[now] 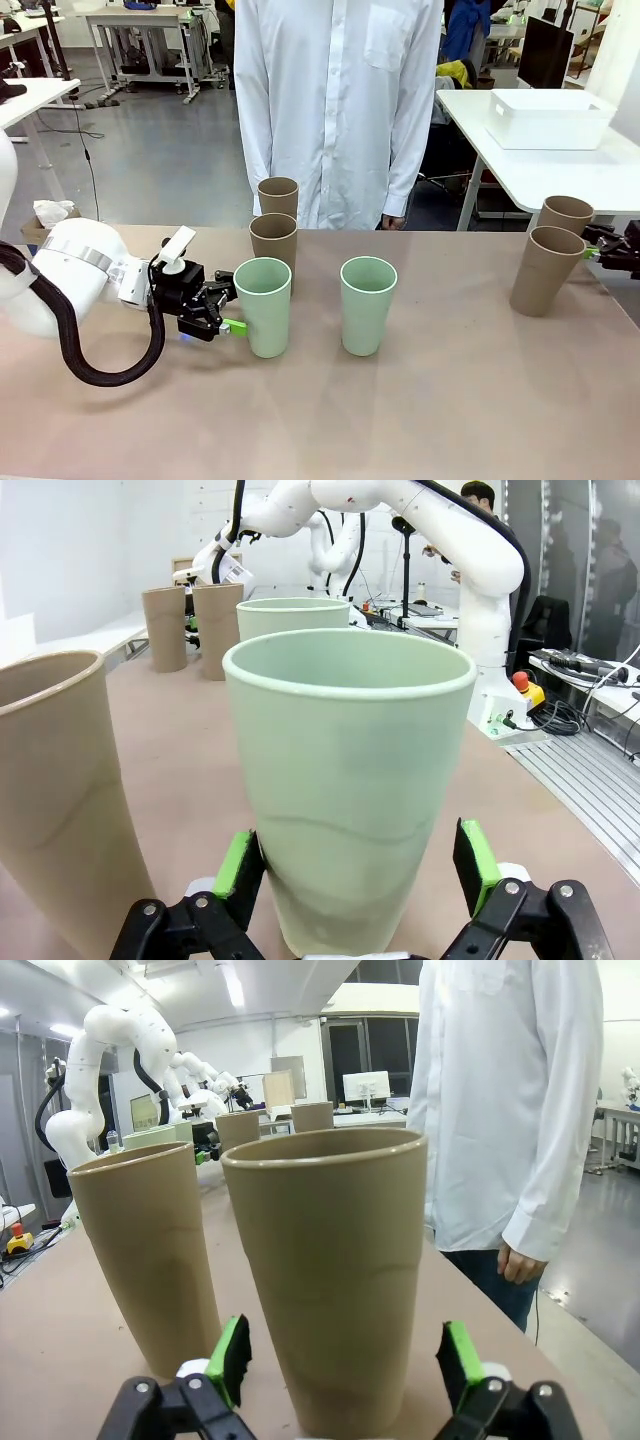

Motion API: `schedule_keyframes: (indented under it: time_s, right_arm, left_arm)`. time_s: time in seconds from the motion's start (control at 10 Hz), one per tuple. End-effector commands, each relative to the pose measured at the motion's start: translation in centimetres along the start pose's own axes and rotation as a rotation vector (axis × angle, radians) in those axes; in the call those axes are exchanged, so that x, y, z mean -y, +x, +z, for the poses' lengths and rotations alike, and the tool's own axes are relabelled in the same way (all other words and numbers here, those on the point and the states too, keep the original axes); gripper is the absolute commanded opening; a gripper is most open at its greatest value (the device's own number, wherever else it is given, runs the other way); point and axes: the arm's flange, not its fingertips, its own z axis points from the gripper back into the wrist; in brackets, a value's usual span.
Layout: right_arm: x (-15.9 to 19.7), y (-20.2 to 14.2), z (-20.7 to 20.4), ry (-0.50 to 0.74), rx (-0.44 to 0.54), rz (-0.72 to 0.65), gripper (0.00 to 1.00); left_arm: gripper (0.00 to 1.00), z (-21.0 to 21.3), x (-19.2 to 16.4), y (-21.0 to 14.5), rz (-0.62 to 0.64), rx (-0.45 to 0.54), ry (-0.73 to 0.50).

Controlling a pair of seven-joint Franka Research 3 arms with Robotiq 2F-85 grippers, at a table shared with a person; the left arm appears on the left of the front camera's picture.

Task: Stack the cups and store them in the basket.
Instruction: Pick up two Reusable plastic cups , one in each hand.

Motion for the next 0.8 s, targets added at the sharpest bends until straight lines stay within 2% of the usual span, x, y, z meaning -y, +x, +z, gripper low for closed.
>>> schedule_keyframes:
  time_s: [0.0,0.7]
  right_arm:
    - [0.0,0.8,-1.4,-0.030,0.006,-0.030,1.00]
    - [0.1,1.0,-3.8,0.005,0.012,-0.060,1.00]
  left_arm:
    - [1.00,-0.6,0.4,-1.3,-0.043,0.015,-0.009]
    - [1.00,-2.4,-0.2,-1.1,-0.040,0.034,-0.026]
